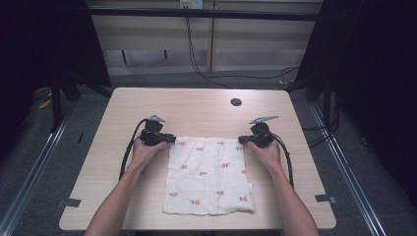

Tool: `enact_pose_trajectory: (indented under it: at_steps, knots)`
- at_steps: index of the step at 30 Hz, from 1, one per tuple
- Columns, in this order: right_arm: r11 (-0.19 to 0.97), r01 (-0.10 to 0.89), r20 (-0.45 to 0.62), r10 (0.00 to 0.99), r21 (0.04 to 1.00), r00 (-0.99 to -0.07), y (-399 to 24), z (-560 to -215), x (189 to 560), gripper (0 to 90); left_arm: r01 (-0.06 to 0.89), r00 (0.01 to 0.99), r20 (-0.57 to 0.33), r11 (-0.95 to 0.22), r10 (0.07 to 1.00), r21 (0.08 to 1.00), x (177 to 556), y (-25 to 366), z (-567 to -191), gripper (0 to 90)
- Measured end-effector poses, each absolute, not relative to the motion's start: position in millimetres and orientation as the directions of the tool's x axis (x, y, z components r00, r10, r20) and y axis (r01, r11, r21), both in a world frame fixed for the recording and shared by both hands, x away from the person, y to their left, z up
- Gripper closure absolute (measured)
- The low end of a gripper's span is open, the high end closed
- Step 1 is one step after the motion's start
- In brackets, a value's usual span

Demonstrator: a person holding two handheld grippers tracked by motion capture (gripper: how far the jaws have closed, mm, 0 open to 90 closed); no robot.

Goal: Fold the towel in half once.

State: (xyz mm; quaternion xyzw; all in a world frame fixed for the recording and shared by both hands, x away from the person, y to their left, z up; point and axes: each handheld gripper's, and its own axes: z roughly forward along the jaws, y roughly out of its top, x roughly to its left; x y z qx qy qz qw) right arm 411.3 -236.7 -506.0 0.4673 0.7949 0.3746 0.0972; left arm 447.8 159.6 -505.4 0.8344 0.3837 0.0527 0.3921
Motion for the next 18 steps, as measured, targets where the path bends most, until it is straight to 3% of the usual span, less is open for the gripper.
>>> enact_pose_trajectory:
  at_steps: [3,18]
  knots:
    - [0.269,0.668,0.22,0.804,0.694,-0.552,-238,-506,411,87.4,0.606,0.697,-0.235,-0.381,0.677,0.698,450,162,-507,87.9]
    - [0.215,0.627,0.238,0.796,0.748,-0.557,-253,-476,406,87.6,0.576,0.71,-0.286,-0.297,0.644,0.762,443,176,-475,88.4]
